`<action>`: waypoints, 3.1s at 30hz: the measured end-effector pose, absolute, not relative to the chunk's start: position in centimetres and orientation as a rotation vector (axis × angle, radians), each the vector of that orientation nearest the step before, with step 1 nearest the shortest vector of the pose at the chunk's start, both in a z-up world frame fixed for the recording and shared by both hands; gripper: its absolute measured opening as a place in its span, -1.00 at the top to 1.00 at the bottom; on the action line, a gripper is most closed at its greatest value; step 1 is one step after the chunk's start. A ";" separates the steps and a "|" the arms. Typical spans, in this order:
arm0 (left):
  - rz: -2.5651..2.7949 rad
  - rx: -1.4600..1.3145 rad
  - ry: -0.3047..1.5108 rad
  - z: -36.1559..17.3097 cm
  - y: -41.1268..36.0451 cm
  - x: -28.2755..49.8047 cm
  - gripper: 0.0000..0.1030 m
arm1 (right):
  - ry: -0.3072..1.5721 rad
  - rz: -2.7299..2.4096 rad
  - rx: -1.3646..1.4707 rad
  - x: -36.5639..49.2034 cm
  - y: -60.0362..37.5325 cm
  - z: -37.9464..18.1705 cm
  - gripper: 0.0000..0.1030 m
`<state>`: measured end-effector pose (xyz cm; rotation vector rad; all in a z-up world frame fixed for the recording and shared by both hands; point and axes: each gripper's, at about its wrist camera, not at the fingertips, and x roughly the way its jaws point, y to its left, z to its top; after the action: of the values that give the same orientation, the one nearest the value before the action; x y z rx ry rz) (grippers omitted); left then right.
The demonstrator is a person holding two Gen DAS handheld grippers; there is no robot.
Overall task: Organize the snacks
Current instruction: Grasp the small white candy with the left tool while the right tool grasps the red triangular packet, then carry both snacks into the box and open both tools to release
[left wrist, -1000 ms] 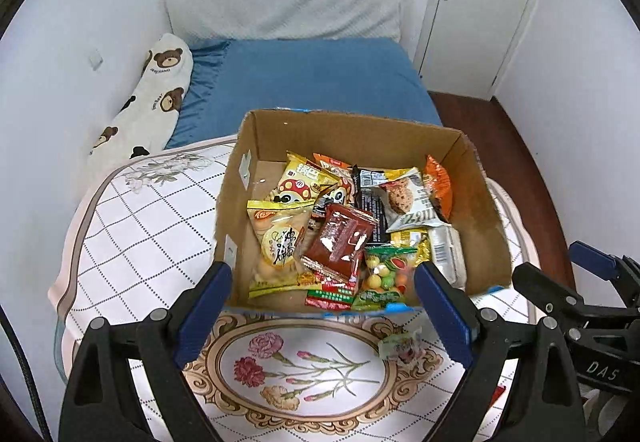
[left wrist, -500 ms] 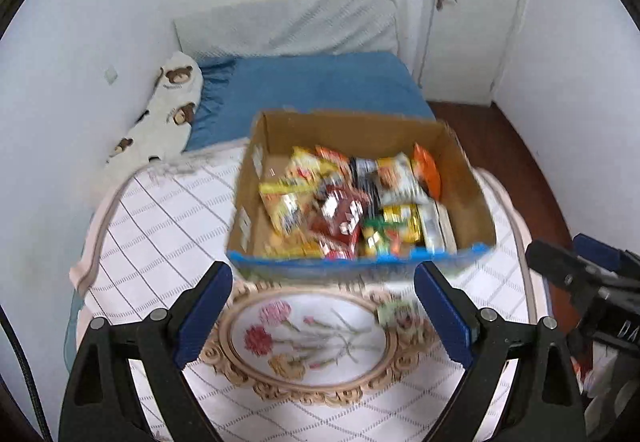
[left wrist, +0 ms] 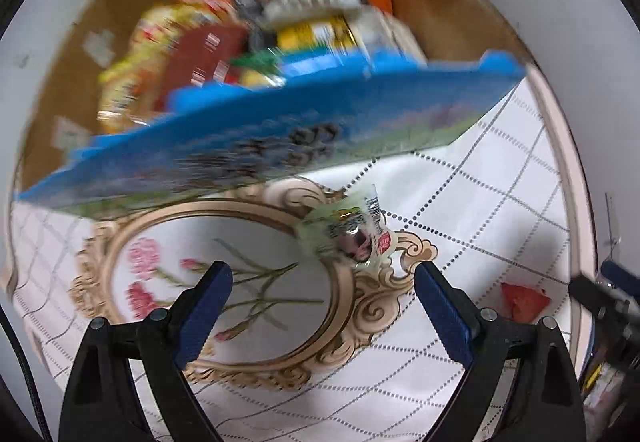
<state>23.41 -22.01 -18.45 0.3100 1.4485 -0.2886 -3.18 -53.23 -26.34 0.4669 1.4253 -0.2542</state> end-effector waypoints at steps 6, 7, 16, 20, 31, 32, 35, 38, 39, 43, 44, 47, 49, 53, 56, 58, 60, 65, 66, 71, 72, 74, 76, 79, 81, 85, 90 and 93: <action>-0.283 0.325 1.524 -22.3 -23.6 24.8 -0.73 | 1.522 -0.236 0.528 -4.9 -53.7 -31.4 -0.66; -0.284 0.330 1.529 -22.6 -23.9 24.9 -0.73 | 1.532 -0.223 0.536 -5.0 -53.5 -32.0 -0.62; -0.302 0.373 1.515 -23.5 -25.2 24.5 -0.17 | 1.572 -0.178 0.470 -5.5 -51.4 -34.1 -0.06; -0.309 0.372 1.523 -23.2 -23.4 22.4 -0.17 | 1.583 -0.137 0.456 -5.6 -49.6 -34.0 -0.04; -0.229 0.242 1.688 -24.9 -12.7 13.3 -0.17 | 1.675 0.065 0.377 -5.7 -40.4 -35.0 -0.03; -0.220 0.226 1.699 -25.3 -12.1 12.9 -0.17 | 1.684 0.077 0.363 -5.8 -39.7 -35.1 -0.03; -0.217 0.142 1.726 -26.4 -11.0 12.7 -0.17 | 1.705 0.101 0.332 -6.2 -37.8 -35.4 -0.03; -0.209 0.112 1.725 -27.2 -10.5 12.7 -0.21 | 1.711 0.099 0.314 -6.3 -36.9 -35.5 -0.03; -0.207 0.107 1.722 -27.3 -10.0 12.7 -0.21 | 1.713 0.097 0.312 -6.4 -36.9 -35.4 -0.03; -0.199 0.116 1.721 -28.0 -9.8 12.5 -0.24 | 1.717 0.083 0.320 -6.7 -38.1 -35.2 -0.04; -0.196 0.120 1.720 -28.1 -9.9 12.4 -0.25 | 1.717 0.079 0.320 -6.6 -37.4 -35.5 -0.04; -0.192 0.126 1.721 -28.1 -11.0 12.2 -0.25 | 1.712 0.070 0.320 -6.4 -37.3 -35.5 -0.05; -0.191 0.130 1.724 -28.7 -11.8 12.6 -0.25 | 1.711 0.065 0.322 -5.5 -36.8 -36.3 -0.07; -0.183 0.138 1.726 -29.3 -10.9 12.5 -0.25 | 1.711 0.060 0.318 -5.7 -36.6 -36.9 -0.08; -0.173 0.149 1.718 -28.9 -11.2 12.7 -0.24 | 1.721 0.059 0.311 -5.5 -36.2 -37.3 -0.11; -0.169 0.163 1.705 -28.6 -11.6 12.5 -0.18 | 1.727 0.059 0.301 -5.3 -35.9 -37.8 -0.12; -0.168 0.178 1.694 -28.3 -11.9 12.6 -0.10 | 1.732 0.062 0.285 -5.0 -35.7 -38.4 -0.12; -0.171 0.198 1.681 -27.9 -12.5 12.5 -0.08 | 1.711 0.075 0.245 -4.9 -34.8 -38.0 -0.01; -0.174 0.202 1.677 -27.6 -12.6 12.5 -0.08 | 1.703 0.079 0.234 -5.0 -34.5 -37.7 0.00; -0.188 0.182 1.669 -26.3 -12.7 12.4 -0.07 | 1.679 0.095 0.269 -5.3 -34.5 -36.5 0.00; -0.196 0.168 1.671 -25.8 -12.6 12.5 -0.07 | 1.673 0.097 0.279 -5.4 -34.6 -36.1 0.00; -0.211 0.145 1.662 -24.7 -12.7 12.7 -0.07 | 1.650 0.106 0.307 -5.2 -34.8 -35.0 0.01; -0.235 0.133 1.639 -23.1 -12.9 13.3 -0.07 | 1.618 0.116 0.336 -4.7 -35.2 -33.4 0.01; -0.268 0.098 1.593 -20.1 -13.4 14.8 -0.07 | 1.557 0.137 0.370 -3.3 -36.0 -30.4 0.01; -0.288 0.065 1.551 -17.6 -13.8 16.4 -0.07 | 1.505 0.151 0.389 -1.9 -36.6 -28.0 0.01; -0.319 0.030 1.460 -12.9 -14.6 19.7 -0.07 | 1.392 0.172 0.409 1.3 -38.0 -22.8 0.01; -0.324 0.033 1.356 -8.0 -14.8 24.7 -0.08 | 1.271 0.183 0.395 6.7 -40.0 -17.4 0.01; -0.308 0.046 1.320 -6.2 -13.9 27.9 -0.08 | 1.224 0.171 0.367 10.2 -40.7 -15.4 0.01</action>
<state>27.86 -13.85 -6.18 0.0463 1.3199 -0.3077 10.16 -40.73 -15.43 0.3666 1.2240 0.1706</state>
